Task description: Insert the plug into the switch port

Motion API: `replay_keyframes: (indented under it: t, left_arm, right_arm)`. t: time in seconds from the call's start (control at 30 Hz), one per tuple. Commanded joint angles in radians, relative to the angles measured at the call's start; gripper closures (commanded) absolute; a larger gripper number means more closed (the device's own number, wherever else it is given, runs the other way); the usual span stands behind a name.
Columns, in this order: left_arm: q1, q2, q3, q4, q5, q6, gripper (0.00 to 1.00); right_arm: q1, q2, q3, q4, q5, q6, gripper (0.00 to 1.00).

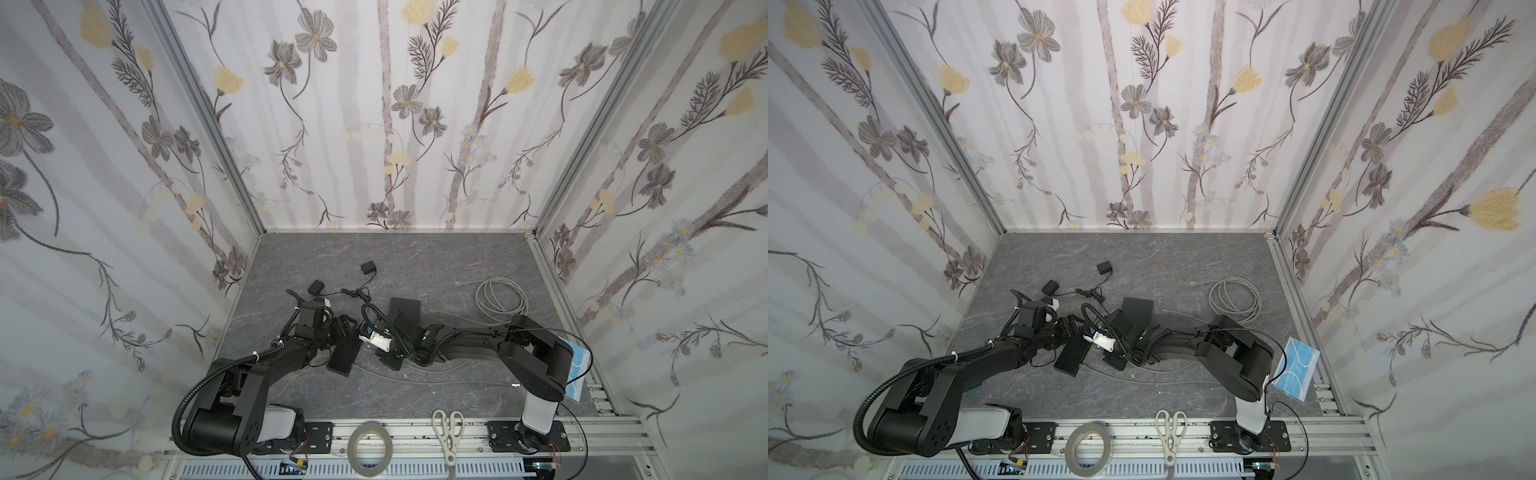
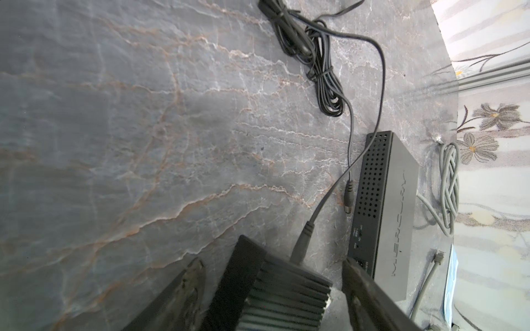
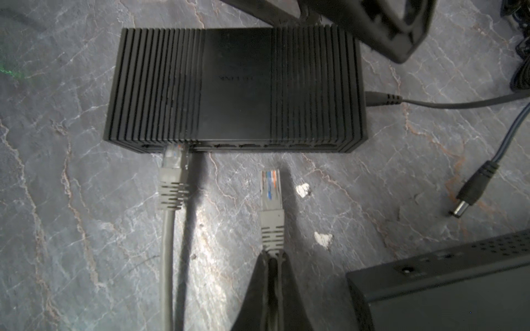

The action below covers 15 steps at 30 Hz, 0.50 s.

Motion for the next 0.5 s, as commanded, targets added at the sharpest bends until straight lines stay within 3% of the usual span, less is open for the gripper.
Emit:
replay_keyframes:
  t: [0.0,0.47]
  left_arm:
    - [-0.003,0.023,0.01,0.008,0.018,-0.012,0.23]
    - [-0.013,0.04,0.018,0.01,0.024,-0.012,0.24]
  right_arm:
    - [0.007,0.008,0.017,0.052,-0.005,0.008,1.0]
    - [0.032,0.027,0.03,0.077,-0.015,0.02,1.0]
